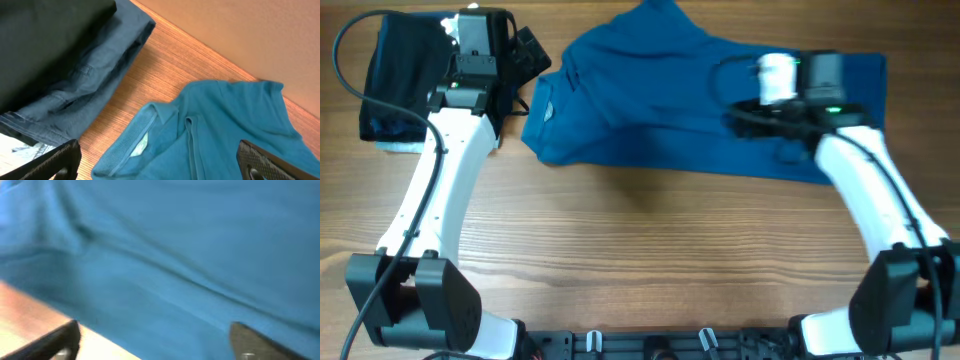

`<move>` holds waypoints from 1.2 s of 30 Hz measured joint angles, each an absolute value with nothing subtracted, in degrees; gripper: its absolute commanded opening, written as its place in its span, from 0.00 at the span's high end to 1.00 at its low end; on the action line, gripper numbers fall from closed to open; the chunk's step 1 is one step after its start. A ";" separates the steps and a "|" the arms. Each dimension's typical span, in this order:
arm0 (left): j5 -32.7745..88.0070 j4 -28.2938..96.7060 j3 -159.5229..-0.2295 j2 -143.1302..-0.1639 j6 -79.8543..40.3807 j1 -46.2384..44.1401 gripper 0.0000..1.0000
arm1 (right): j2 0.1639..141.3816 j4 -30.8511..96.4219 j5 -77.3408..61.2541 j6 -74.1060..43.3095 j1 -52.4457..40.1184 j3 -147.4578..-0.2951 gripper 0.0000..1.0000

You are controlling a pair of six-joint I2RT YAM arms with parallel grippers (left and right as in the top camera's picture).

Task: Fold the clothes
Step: 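Release the hem and move the right gripper to the shirt's center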

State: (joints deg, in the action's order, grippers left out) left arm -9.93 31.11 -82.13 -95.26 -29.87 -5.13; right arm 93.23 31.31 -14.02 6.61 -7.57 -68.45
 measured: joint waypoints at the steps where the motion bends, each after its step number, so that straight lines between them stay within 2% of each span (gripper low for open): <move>1: -9.72 31.14 -82.13 -95.26 -29.89 -5.13 0.00 | 93.34 29.85 -14.26 6.74 -10.04 -68.45 0.15; 3: -9.52 31.16 -82.13 -95.26 -29.89 -5.13 0.00 | 93.41 26.94 -15.51 7.84 -13.39 -68.45 0.28; 5: -9.50 31.18 -82.13 -95.26 -29.91 -5.13 0.00 | 93.58 24.82 -15.59 9.41 -15.64 -68.45 0.35; 7: -9.50 31.18 -82.13 -95.26 -29.91 -5.13 0.00 | 95.11 20.45 -13.45 12.38 -19.79 -68.47 0.10; 8: -9.50 31.18 -82.13 -95.26 -29.91 -5.13 0.00 | 96.23 18.24 -12.53 14.04 -20.86 -68.51 0.09; 13: -9.47 31.29 -82.13 -95.26 -29.91 -5.13 0.00 | 107.90 7.49 -1.63 25.54 -28.29 -68.62 0.09; 17: -9.45 31.27 -82.13 -95.29 -29.91 -5.13 0.00 | 115.42 1.72 7.07 32.23 -30.46 -68.58 0.09; 22: -9.45 31.29 -82.13 -95.29 -29.91 -5.13 0.00 | 116.16 -2.22 9.89 34.76 -30.46 -68.60 0.20; 24: -9.45 31.29 -82.13 -95.29 -29.91 -5.13 0.00 | 116.16 -3.18 10.37 35.03 -30.46 -68.60 0.21; 28: -9.45 31.29 -82.13 -95.29 -29.91 -5.13 0.00 | 116.57 -4.60 10.59 35.27 -30.46 -68.60 0.20; 31: -9.45 31.29 -82.13 -95.29 -29.91 -5.13 0.00 | 117.89 -4.82 10.59 35.44 -30.44 -68.60 0.13; 33: -9.45 31.29 -82.13 -95.29 -29.91 -5.13 0.00 | 118.10 -5.02 10.59 35.44 -30.46 -68.60 0.11; 36: -9.45 31.29 -82.13 -95.29 -29.91 -5.13 0.00 | 118.10 -6.07 10.59 34.28 -30.46 -68.60 0.13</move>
